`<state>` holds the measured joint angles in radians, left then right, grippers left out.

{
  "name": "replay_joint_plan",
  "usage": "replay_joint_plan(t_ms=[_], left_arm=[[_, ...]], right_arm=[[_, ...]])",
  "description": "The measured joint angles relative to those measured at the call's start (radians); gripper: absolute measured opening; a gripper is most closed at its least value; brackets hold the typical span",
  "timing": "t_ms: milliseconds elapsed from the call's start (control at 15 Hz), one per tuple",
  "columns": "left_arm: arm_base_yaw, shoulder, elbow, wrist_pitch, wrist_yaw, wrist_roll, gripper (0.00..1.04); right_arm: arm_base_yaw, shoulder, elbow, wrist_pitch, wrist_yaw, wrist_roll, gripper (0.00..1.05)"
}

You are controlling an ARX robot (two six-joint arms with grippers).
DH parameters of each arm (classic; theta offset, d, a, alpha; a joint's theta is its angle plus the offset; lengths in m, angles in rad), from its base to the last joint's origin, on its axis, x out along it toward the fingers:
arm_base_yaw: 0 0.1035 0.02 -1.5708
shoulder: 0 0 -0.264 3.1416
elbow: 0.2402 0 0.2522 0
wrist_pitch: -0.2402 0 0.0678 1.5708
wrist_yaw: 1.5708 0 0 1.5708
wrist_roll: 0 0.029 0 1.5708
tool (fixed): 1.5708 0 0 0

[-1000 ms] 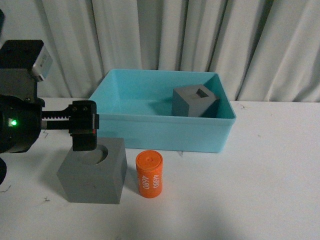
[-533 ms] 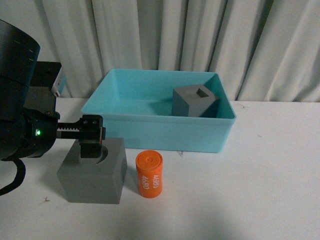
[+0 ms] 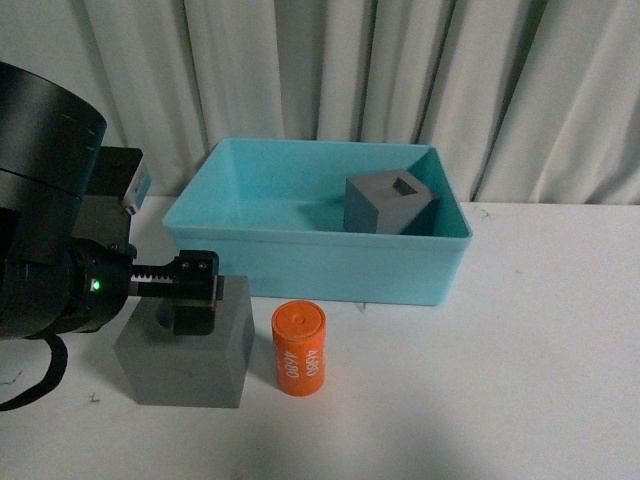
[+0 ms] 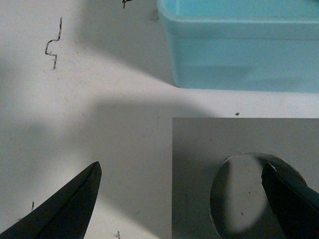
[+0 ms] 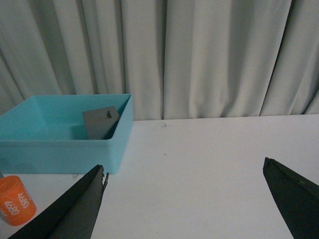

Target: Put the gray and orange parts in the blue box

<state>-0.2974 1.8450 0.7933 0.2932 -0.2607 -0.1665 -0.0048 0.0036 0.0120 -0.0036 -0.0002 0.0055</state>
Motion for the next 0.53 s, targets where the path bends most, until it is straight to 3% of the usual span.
replay_joint_plan(t_ms=[333, 400, 467, 533], left_arm=[[0.018, 0.047, 0.022, 0.006, 0.018, 0.018, 0.98], [0.018, 0.050, 0.023, 0.006, 0.026, 0.017, 0.85], [0.015, 0.050, 0.023, 0.005, 0.034, 0.017, 0.64], [0.012, 0.050, 0.023, 0.004, 0.037, 0.016, 0.55]], right_arm=[[0.000, 0.000, 0.000, 0.000, 0.000, 0.000, 0.98], [0.000, 0.000, 0.000, 0.000, 0.000, 0.000, 0.98], [0.000, 0.000, 0.000, 0.000, 0.000, 0.000, 0.98], [0.000, 0.000, 0.000, 0.000, 0.000, 0.000, 0.98]])
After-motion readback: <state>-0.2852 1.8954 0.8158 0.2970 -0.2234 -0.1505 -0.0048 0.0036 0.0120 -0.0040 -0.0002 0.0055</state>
